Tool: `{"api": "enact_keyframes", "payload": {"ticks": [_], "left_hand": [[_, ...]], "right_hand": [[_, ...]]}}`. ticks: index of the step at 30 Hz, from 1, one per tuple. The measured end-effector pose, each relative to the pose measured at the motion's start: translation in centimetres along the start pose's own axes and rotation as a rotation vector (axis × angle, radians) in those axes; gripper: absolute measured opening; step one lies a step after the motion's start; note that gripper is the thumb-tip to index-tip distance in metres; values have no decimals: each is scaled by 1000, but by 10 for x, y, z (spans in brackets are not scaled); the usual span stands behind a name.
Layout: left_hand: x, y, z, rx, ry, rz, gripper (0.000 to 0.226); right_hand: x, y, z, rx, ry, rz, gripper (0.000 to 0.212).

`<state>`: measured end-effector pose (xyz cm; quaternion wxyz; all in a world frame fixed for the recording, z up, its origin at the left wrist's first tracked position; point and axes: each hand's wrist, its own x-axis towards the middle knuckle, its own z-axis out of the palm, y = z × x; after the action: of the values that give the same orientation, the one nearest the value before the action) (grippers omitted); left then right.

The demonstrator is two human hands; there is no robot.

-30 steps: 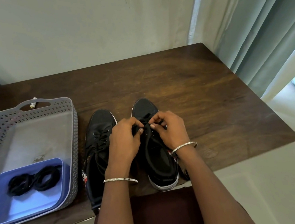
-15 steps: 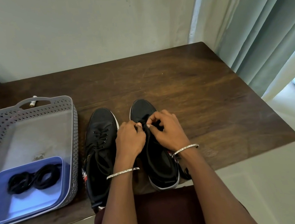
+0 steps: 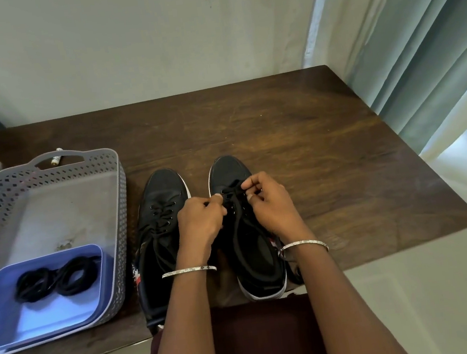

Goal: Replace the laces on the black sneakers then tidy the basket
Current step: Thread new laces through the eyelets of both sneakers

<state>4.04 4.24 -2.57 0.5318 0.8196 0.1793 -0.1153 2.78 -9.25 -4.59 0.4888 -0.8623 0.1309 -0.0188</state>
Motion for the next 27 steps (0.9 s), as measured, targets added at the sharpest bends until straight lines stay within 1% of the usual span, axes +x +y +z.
{"api": "enact_keyframes", "payload": {"ticks": [3,5,6,8,10,12,16,18,20,22,24,27], "left_hand": [[0,-2,-2,173,75,169,37],[-4,1,-4,255,97,275,23],[-6,3,-7,282,93,323,16],[-8,6,-9,307,39,363,9],[-8,7,-11,305,-38,333,5],[-7,5,-14,331,-61,319,6],[-7,5,-15,410,-24,357,6],[-7,4,-13,511,1,379,12],[-7,5,-10,544,-12,366,18],[-4,5,-9,518,-47,338,25],[-1,4,-7,440,-96,293,32],[-2,3,-3,180,-154,128,38]], "right_hand": [[2,1,-6,120,-30,66,33],[2,1,-9,175,-24,92,36],[2,1,-9,204,-17,106,38],[3,2,-9,241,-5,126,40],[3,2,-10,251,-6,127,39],[4,2,-10,251,-24,124,37],[3,3,-11,226,-55,115,26],[4,3,-12,223,-82,104,25],[4,2,-13,228,-120,106,27],[3,3,-14,179,-142,111,25],[2,2,-16,68,-136,110,18],[0,0,-20,-127,-101,12,9]]}}
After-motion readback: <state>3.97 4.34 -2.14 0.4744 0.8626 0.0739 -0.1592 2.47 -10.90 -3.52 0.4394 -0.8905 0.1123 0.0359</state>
